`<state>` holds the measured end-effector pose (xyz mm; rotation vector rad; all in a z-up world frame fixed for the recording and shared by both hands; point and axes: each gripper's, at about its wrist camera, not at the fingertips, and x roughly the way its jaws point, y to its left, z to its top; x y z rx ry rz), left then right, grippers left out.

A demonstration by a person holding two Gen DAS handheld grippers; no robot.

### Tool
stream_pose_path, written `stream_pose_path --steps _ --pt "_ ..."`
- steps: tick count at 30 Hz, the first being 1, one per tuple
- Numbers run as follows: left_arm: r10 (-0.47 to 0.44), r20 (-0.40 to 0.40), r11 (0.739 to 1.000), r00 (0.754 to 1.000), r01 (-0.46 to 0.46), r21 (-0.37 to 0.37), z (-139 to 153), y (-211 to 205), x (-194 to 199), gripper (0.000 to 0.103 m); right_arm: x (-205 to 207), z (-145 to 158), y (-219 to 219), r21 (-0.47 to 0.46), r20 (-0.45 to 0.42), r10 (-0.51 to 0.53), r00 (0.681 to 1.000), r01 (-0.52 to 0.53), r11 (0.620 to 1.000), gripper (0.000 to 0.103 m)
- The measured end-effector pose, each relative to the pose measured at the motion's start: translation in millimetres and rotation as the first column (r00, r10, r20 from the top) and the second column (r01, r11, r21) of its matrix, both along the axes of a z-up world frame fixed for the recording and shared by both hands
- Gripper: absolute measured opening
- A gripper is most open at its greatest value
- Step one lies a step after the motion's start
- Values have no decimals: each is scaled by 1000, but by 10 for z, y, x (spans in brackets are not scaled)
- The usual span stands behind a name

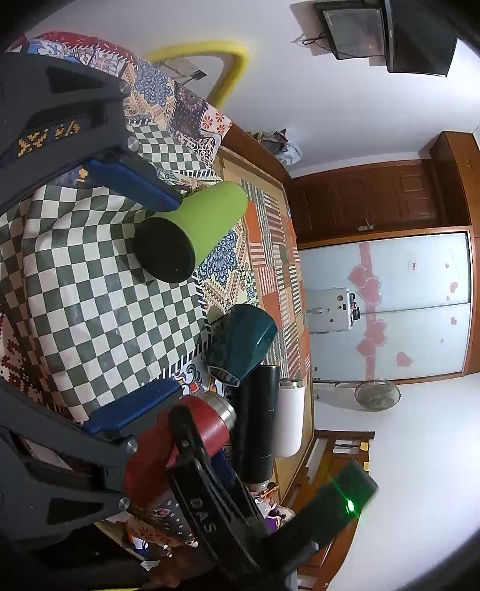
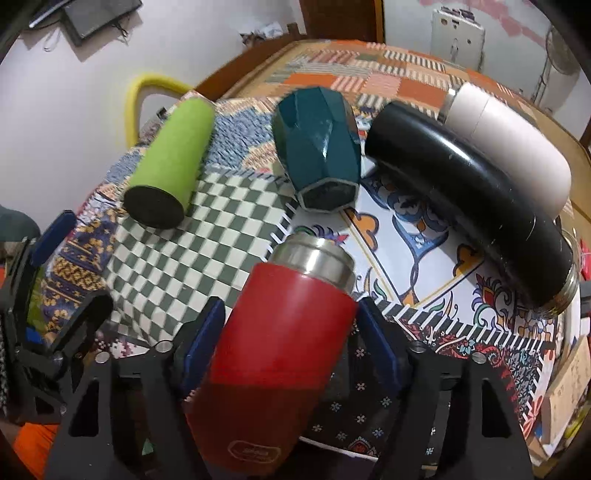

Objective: Flip cup upright
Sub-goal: 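Rotate the red thermos upright with the right tool, neck up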

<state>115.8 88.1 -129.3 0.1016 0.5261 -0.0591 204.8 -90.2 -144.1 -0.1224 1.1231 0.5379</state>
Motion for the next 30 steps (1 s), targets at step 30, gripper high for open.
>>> stream_pose_path --steps 30 --pt "18 -18 999 1000 -19 -50 37 -50 142 94 -328 424 -70 -11 415 28 909 -25 1000 60"
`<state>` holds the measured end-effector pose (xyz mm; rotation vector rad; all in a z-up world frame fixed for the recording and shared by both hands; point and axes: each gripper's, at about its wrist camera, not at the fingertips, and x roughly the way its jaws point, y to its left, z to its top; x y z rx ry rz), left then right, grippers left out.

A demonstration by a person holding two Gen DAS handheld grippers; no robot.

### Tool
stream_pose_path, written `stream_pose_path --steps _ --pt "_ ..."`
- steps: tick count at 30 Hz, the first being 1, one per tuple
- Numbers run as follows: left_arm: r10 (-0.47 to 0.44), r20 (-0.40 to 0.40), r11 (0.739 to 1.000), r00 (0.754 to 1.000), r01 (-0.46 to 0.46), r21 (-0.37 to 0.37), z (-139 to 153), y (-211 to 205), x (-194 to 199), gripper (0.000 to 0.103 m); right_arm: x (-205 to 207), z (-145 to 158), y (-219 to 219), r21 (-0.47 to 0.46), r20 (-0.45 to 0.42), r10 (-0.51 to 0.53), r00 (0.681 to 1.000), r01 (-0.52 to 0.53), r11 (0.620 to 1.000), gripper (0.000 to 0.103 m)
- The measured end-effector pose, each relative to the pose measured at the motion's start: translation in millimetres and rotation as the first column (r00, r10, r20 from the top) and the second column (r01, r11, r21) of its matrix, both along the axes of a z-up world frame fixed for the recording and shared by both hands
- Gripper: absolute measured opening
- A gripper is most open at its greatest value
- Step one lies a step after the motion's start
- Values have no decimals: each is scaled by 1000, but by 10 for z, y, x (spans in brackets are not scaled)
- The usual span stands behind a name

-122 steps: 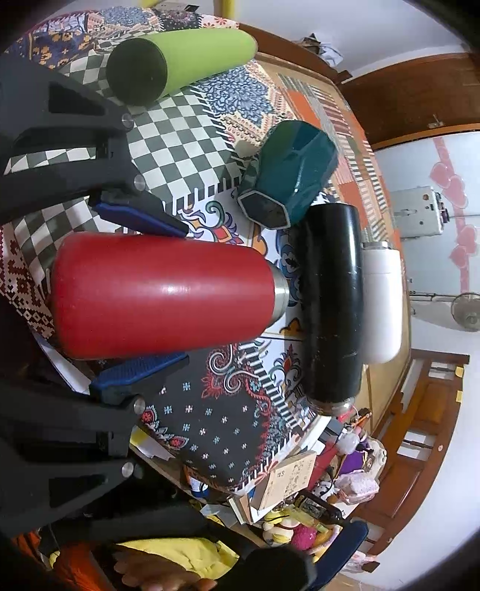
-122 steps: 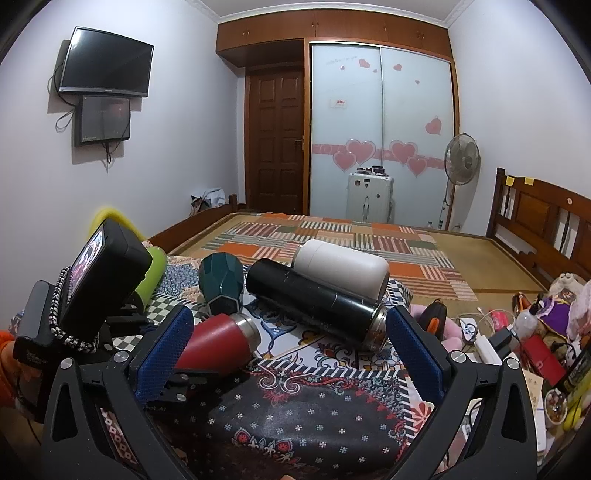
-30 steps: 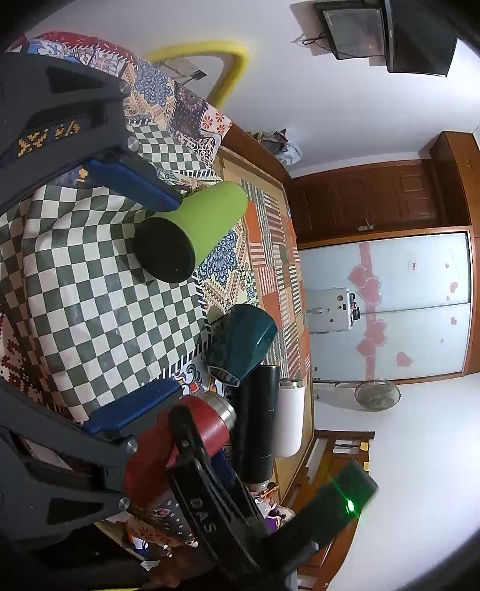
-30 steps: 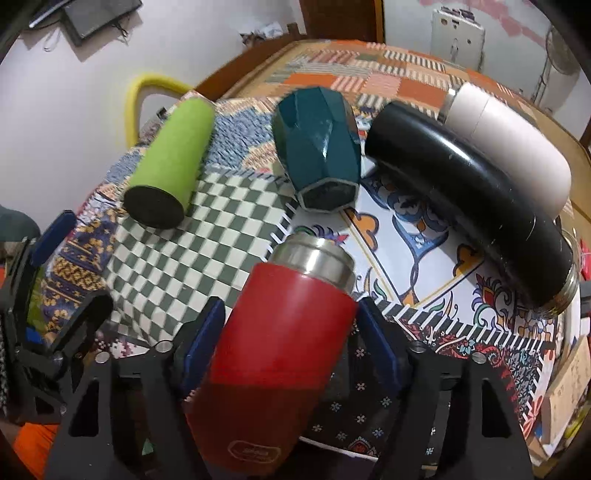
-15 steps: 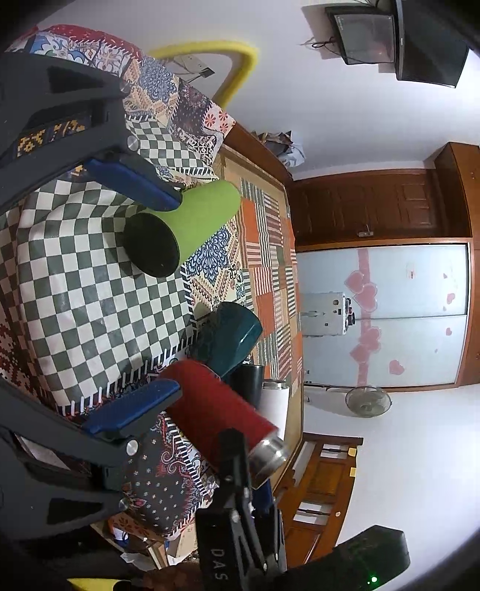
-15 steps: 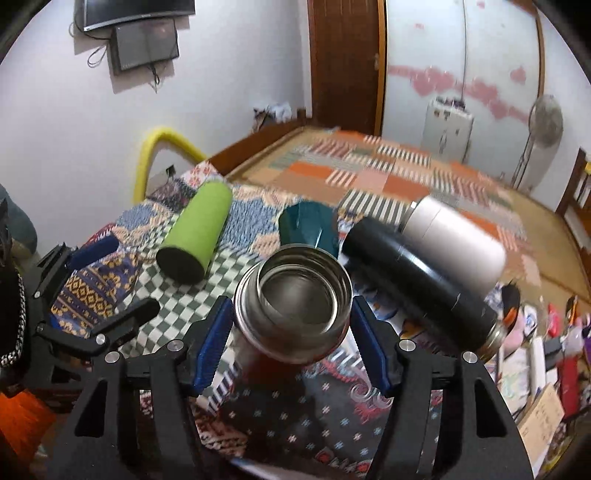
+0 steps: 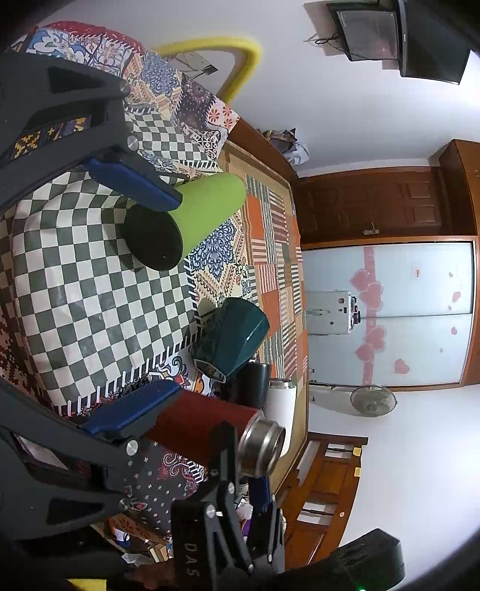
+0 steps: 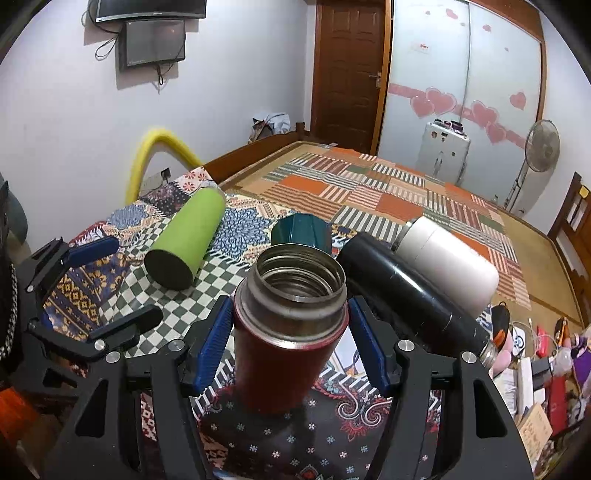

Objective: Flip cup upright
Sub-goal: 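Rotate the red thermos upright with the right tool, neck up, then open the right tool and lift it away from the upright thermos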

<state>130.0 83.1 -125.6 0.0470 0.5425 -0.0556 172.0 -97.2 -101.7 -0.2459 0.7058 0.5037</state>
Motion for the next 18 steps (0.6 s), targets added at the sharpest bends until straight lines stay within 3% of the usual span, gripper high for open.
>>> stream_pose_path --steps 12,18 --pt "14 -9 1000 1000 -14 -18 6 48 2 94 -87 -44 127 -45 67 21 998 -18 999 61" --pt "22 6 999 1000 -22 -25 88 63 -54 94 -45 -51 84 11 11 21 1000 -21 1000 62"
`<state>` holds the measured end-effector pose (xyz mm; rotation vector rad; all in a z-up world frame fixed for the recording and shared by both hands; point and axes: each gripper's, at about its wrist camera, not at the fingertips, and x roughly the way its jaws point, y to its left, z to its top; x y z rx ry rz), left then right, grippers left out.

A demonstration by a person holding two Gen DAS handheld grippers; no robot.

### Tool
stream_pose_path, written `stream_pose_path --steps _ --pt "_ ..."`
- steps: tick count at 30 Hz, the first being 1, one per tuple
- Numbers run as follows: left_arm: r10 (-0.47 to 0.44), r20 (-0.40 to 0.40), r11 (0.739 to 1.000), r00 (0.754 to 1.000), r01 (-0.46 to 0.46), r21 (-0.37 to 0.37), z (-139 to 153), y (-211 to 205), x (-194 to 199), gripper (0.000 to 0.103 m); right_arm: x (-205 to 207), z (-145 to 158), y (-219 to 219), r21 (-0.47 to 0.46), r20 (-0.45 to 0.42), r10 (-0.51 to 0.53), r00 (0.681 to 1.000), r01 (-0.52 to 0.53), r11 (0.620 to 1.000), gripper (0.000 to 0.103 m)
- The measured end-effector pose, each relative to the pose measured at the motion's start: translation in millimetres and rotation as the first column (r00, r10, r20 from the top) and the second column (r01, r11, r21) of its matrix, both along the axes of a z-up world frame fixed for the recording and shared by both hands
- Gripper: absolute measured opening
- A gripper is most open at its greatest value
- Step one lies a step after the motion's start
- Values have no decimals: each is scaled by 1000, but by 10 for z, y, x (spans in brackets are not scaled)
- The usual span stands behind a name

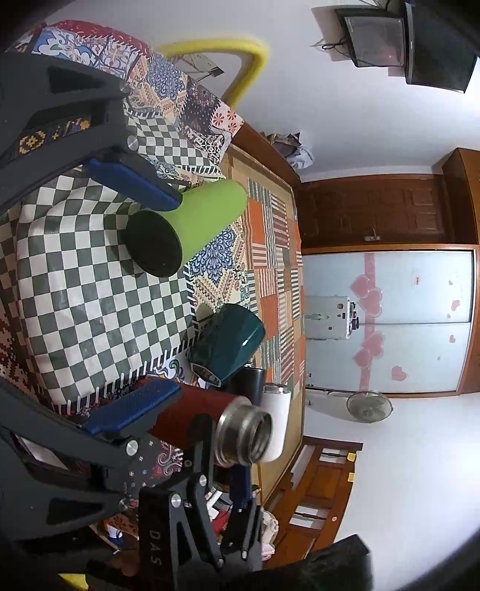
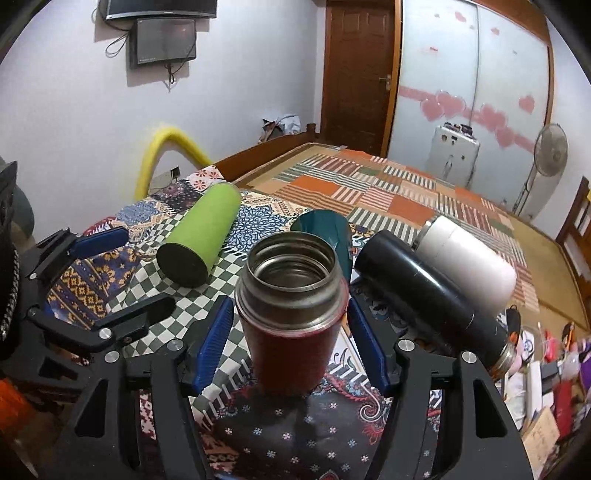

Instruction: Flip cup upright

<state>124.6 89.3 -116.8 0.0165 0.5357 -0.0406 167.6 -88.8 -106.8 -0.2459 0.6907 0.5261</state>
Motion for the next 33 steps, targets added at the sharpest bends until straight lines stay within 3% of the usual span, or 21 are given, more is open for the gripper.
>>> stream_pose_path --steps 4,11,22,24,26,29,32,33 --pt "6 35 1000 999 -6 -14 151 -26 -101 94 -99 82 -100 39 8 -4 1000 4 999 62" --pt "16 157 1000 988 -13 -20 561 -195 -464 94 -456 463 -369 139 116 -52 992 36 990 62" --pt "35 370 999 928 -24 -33 1208 -521 -1219 94 -1220 1026 -662 268 337 -149 930 57 962 62" --pt "38 389 999 920 -26 -36 1258 -566 -1322 94 -1338 1071 -697 285 368 -166 915 59 957 66" --pt "38 400 999 916 -25 -39 1288 -606 -1411 94 -1478 1107 -721 308 401 -194 895 68 949 77" --pt "44 413 999 910 -28 -43 1319 -651 -1535 97 -1585 1121 -746 327 433 -220 874 75 942 83" --pt "49 428 999 903 -34 -42 1315 -694 -1641 101 -1658 1109 -752 342 442 -237 865 82 936 87" --pt "49 431 999 901 -35 -41 1316 -706 -1669 101 -1670 1093 -751 351 440 -244 865 85 933 93"
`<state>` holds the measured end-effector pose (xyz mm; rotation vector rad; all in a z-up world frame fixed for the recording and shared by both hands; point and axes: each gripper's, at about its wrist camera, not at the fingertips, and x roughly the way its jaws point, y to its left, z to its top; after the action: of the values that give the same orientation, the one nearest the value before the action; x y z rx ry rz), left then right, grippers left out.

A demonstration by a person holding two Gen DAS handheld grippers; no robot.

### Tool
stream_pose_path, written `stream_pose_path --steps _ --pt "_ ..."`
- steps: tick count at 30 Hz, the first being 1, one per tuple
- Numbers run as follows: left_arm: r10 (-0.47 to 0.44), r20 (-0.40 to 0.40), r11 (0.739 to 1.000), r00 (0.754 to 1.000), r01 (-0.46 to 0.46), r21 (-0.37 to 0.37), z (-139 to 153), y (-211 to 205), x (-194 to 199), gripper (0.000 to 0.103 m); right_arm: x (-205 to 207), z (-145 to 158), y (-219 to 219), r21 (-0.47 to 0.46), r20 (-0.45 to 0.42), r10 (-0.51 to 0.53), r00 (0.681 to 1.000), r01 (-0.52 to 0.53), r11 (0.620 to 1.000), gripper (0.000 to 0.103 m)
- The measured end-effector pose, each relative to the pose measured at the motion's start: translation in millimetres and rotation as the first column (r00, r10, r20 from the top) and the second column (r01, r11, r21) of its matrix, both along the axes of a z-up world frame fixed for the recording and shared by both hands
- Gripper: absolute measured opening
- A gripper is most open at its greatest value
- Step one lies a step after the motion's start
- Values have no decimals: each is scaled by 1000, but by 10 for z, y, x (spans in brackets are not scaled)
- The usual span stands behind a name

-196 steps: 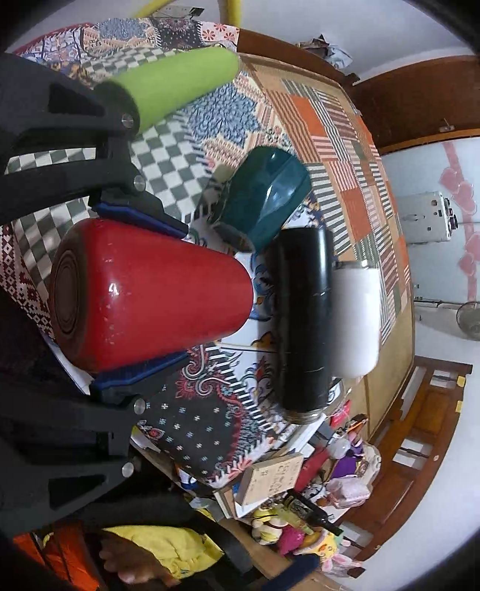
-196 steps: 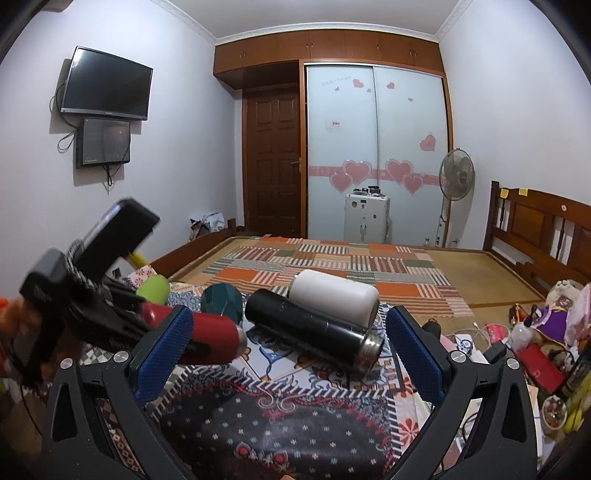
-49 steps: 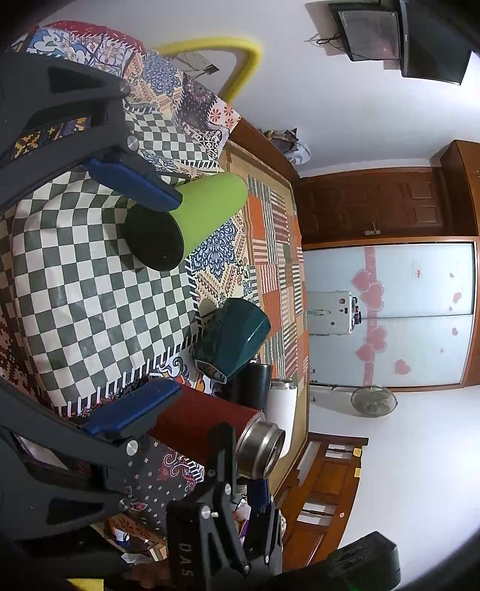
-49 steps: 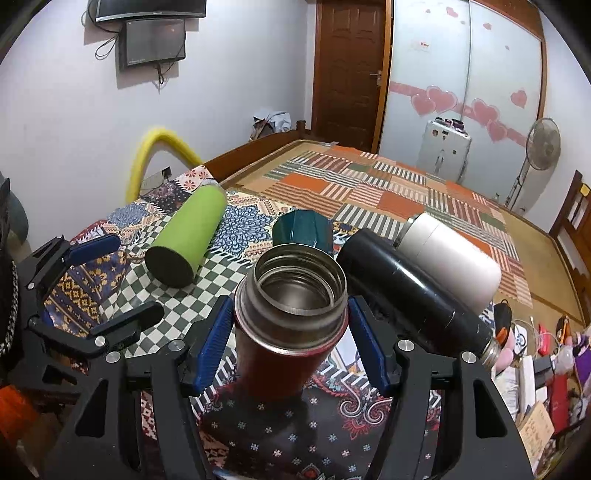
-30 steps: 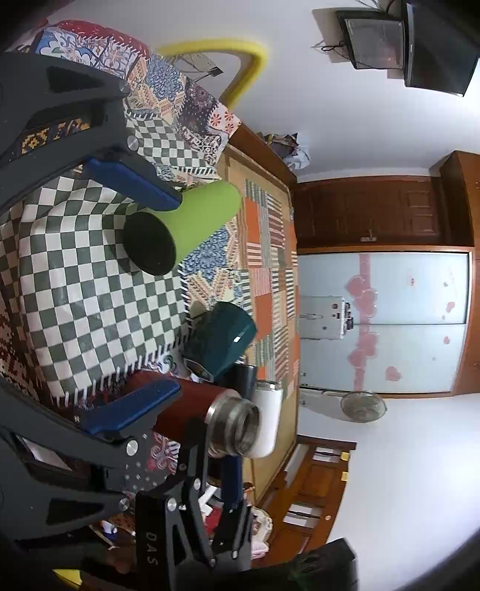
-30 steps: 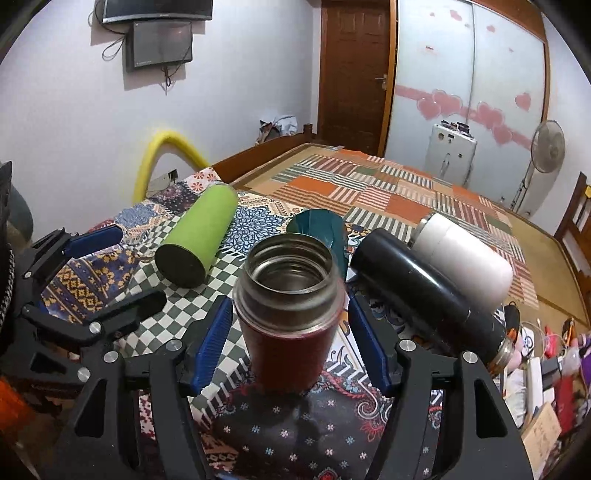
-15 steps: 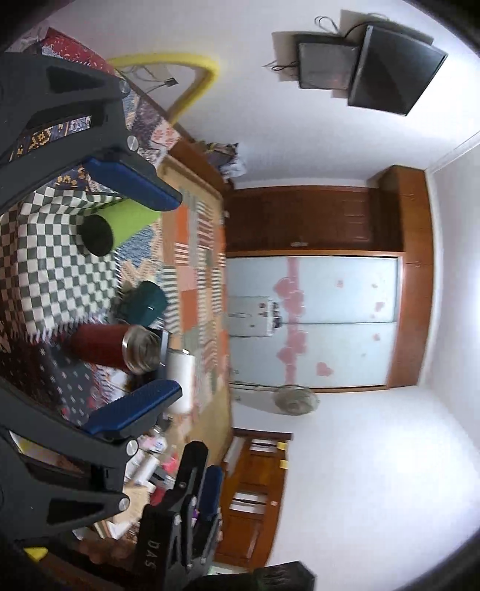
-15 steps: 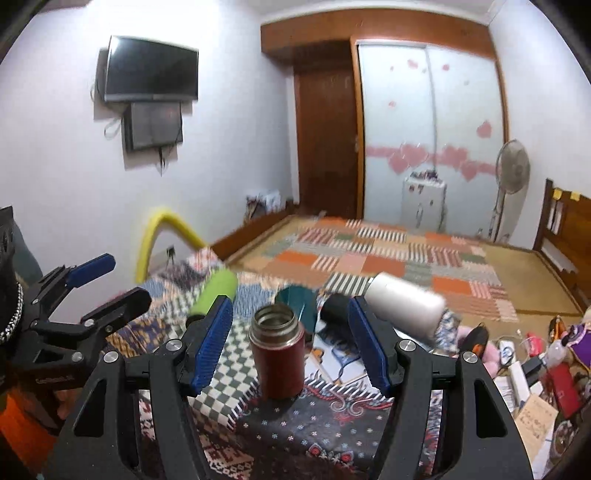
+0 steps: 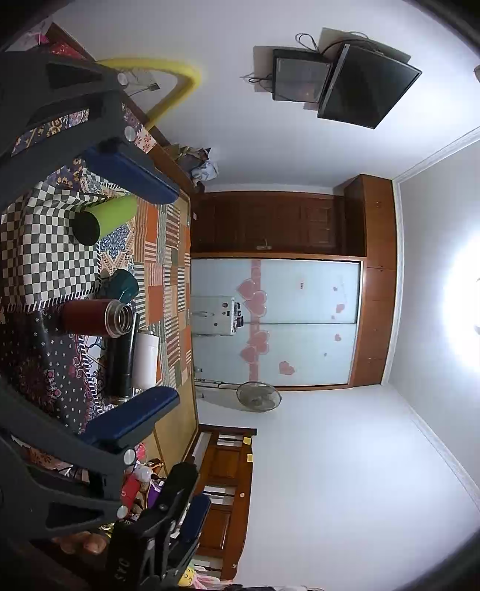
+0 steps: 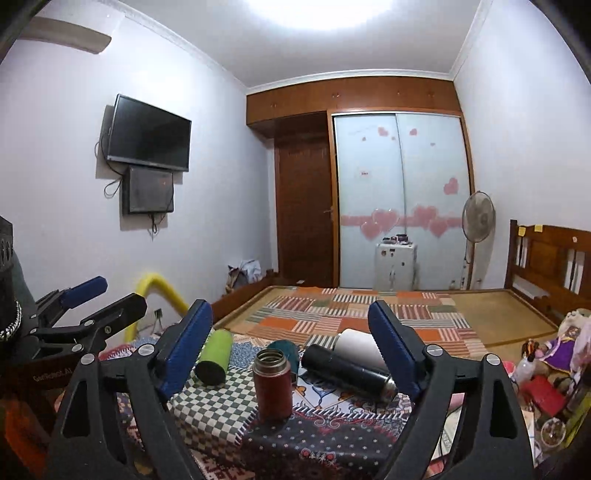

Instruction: Flip cup upright

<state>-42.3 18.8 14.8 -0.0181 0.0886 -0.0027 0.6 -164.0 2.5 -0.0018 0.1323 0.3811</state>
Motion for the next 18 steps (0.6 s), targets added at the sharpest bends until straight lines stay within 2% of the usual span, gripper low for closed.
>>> stream_pose_path --steps 4,5,18 --pt "5 -3 1000 1000 -5 4 -9 -25 -49 103 -58 -61 -9 2 20 -32 999 32 999 97" --pt "8 -3 1000 1000 -8 6 -15 -29 -53 103 -92 -70 -26 -3 24 -37 999 37 999 103" --pt "6 -3 1000 1000 -6 3 -41 -40 -74 103 -199 -117 -71 2 34 -58 998 58 998 103"
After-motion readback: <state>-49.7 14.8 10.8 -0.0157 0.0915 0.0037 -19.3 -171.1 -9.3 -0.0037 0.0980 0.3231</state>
